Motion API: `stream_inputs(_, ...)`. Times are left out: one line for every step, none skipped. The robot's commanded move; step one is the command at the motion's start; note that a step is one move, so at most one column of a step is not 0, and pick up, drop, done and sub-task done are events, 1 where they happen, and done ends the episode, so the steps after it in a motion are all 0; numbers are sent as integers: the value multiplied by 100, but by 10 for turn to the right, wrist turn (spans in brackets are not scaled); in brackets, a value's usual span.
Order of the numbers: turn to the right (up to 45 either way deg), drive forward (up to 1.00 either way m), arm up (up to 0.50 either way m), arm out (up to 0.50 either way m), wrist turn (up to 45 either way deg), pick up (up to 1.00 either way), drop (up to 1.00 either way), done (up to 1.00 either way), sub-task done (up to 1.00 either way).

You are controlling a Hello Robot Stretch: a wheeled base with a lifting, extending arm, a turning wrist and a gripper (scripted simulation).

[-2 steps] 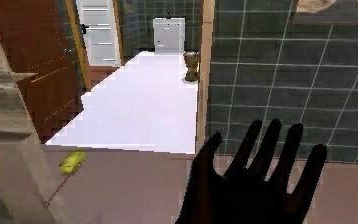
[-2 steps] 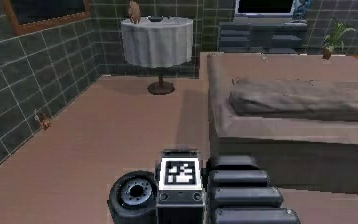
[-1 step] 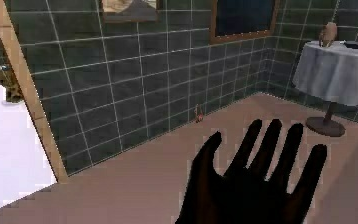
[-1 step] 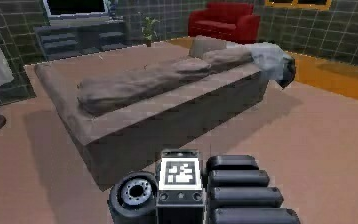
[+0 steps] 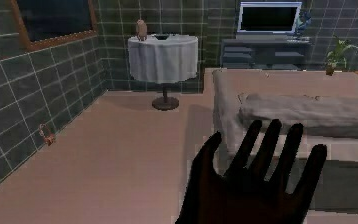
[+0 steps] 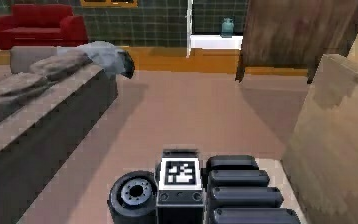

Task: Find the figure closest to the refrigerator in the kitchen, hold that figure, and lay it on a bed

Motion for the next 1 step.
stream_inputs(60,0,0,0,0,0,0,0,0)
